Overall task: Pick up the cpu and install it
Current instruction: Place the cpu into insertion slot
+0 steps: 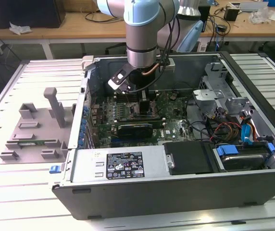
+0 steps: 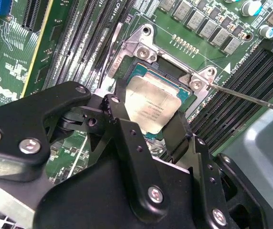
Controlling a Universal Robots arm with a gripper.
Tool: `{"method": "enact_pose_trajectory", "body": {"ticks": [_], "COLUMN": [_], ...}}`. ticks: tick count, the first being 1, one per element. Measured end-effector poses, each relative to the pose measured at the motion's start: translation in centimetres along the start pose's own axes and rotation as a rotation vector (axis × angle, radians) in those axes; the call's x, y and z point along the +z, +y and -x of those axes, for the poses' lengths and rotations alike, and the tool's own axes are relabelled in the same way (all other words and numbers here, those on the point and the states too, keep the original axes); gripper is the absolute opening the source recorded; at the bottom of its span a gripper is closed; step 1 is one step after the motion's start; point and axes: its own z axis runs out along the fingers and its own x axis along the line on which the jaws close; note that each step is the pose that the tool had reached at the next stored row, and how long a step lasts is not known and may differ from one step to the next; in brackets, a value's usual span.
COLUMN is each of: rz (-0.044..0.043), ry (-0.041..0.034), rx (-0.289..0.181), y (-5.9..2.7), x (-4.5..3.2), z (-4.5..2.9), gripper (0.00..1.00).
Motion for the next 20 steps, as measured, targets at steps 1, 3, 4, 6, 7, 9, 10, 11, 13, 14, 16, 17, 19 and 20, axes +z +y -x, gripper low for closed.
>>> {"method": "enact_pose_trajectory", "body": {"ticks": [1, 3, 4, 6, 7, 9, 10, 11, 13, 14, 16, 17, 19, 20], "rz": [0.0004, 0.0002, -0.0002, -0.0004, -0.0003, 0.0000, -0.0001, -0.0001, -0.0002, -0.0001, -0.0002, -0.0002, -0.0001, -0.0002], "ry": [0.0003, 0.0009, 0.0005, 0.0001, 0.0002, 0.0006, 0.0005, 0.0004, 0.0004, 0.0004, 0.0001, 0.0003, 0.0005, 0.0005], "rx": [0.000, 0.000, 0.000, 0.000, 0.000, 0.000, 0.000, 0.000, 0.000, 0.000, 0.000, 0.000, 0.000, 0.000], "y": [0.01, 0.01, 0.00, 0.00, 0.01, 0.01, 0.01, 0.01, 0.01, 0.01, 0.01, 0.01, 0.02, 0.01], "x": [0.01, 0.02, 0.00, -0.07, -0.26, -0.37, -0.39, -0.41, -0.43, -0.44, -0.49, -0.49, -0.50, -0.52], "z": [0.00, -0.02, 0.00, 0.00, 0.00, 0.00, 0.00, 0.00, 0.00, 0.00, 0.01, 0.01, 0.00, 0.01], "gripper": [0.55, 0.62, 0.62, 0.62, 0.62, 0.62, 0.62, 0.62, 0.62, 0.62, 0.60, 0.53, 0.53, 0.53]}}
